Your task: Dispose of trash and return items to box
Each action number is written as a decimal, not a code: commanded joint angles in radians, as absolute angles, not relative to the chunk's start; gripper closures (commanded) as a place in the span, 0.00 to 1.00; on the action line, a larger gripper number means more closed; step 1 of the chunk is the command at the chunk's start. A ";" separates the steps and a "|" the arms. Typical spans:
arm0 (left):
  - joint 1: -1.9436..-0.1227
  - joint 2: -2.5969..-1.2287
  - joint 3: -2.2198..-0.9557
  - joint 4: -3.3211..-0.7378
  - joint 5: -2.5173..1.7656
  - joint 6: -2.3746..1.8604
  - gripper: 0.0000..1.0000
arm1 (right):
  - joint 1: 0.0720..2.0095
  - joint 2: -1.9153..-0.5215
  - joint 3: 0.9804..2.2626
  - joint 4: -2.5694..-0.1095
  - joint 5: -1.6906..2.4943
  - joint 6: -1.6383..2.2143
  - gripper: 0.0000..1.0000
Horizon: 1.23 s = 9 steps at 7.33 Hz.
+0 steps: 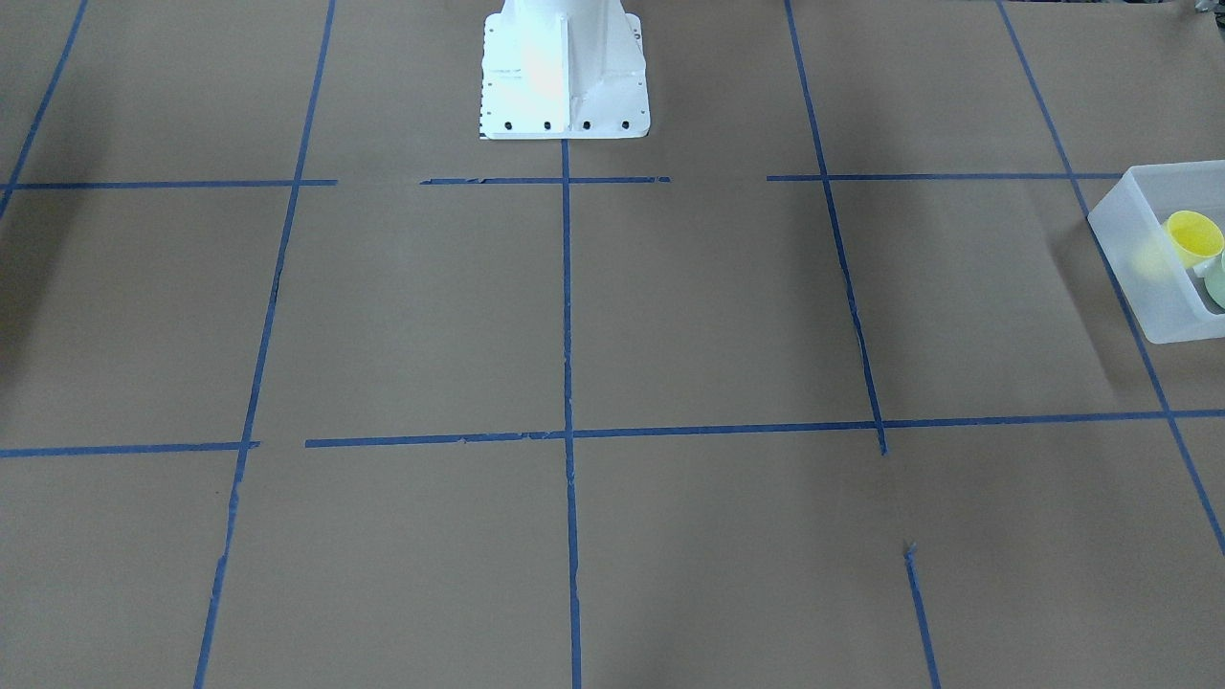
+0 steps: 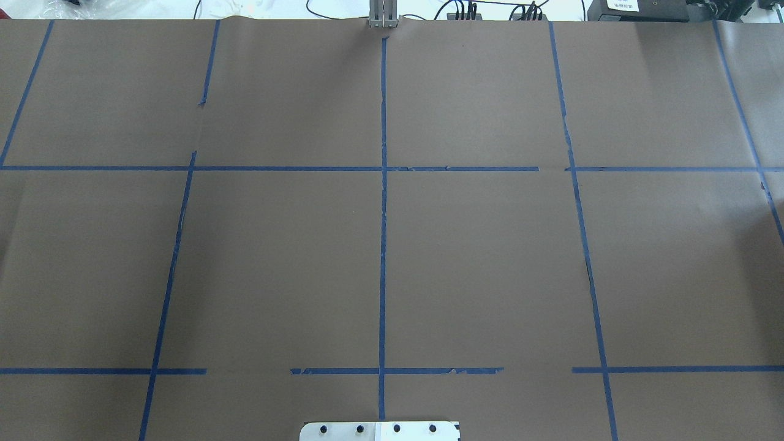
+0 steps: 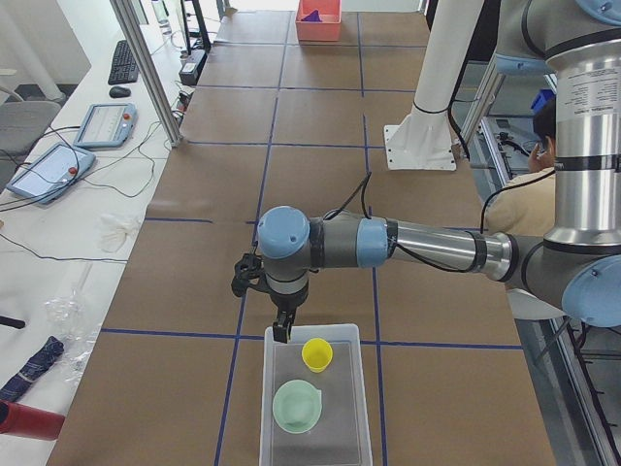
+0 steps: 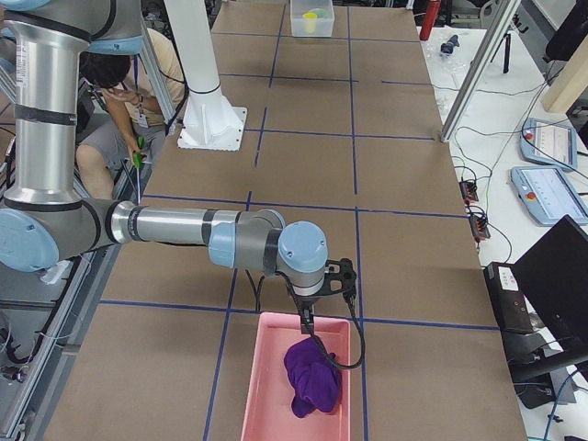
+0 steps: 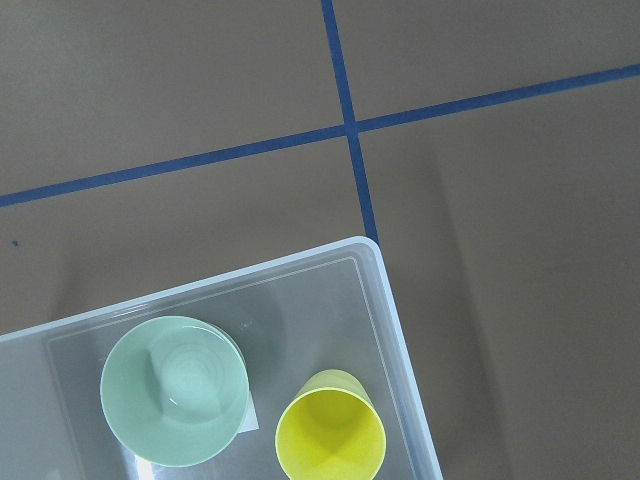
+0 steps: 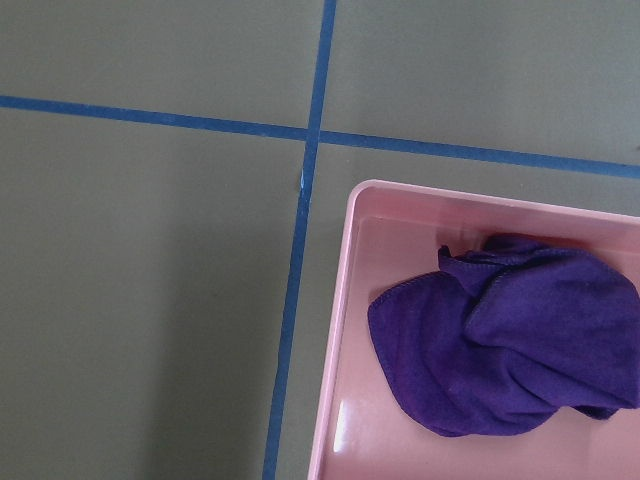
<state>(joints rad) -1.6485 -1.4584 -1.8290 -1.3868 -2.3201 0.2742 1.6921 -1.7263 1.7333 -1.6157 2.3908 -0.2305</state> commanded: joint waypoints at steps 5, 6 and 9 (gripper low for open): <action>-1.652 -1.434 -1.839 -1.379 -2.321 0.276 0.00 | 1.542 -1.729 1.796 -1.574 2.353 0.084 0.00; -1.652 -1.434 -1.841 -1.379 -2.322 0.276 0.00 | 1.542 -1.729 1.796 -1.574 2.350 0.084 0.00; -1.652 -1.436 -1.841 -1.381 -2.327 0.276 0.00 | 1.542 -1.729 1.796 -1.572 2.352 0.084 0.00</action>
